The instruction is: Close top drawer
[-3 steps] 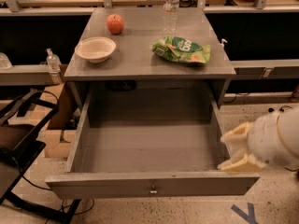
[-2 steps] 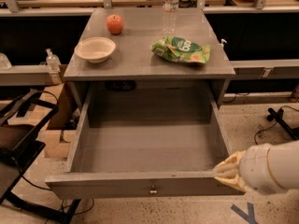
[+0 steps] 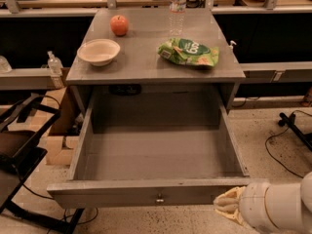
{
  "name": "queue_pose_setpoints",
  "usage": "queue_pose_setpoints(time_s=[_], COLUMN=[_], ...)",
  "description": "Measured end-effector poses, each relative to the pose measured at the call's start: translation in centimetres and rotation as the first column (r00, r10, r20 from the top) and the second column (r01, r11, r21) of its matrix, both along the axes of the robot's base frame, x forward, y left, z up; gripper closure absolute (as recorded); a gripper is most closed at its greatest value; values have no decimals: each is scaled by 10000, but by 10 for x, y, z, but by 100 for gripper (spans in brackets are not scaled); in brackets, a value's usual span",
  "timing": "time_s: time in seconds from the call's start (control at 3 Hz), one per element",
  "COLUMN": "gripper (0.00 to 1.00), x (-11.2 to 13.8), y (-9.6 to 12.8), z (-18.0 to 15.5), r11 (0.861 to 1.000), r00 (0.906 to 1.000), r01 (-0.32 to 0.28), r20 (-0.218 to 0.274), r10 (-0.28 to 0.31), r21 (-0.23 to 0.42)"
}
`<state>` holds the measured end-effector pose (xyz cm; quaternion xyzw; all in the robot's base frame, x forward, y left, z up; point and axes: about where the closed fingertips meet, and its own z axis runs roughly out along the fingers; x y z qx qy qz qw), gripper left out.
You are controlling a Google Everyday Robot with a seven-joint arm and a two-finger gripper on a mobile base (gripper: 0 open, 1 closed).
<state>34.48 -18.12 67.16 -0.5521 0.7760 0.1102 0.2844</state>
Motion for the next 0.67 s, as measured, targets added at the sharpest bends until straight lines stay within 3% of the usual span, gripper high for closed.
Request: queue_pose_setpoints(time_s=[0.33, 0.67], gripper=[100, 100], x=[3, 24], y=[15, 24], z=[-24, -43], r11=[9999, 9996], r00=[10000, 10000], r01=[-32, 19], r20=[-87, 24], r10=[33, -20], r21=[150, 290])
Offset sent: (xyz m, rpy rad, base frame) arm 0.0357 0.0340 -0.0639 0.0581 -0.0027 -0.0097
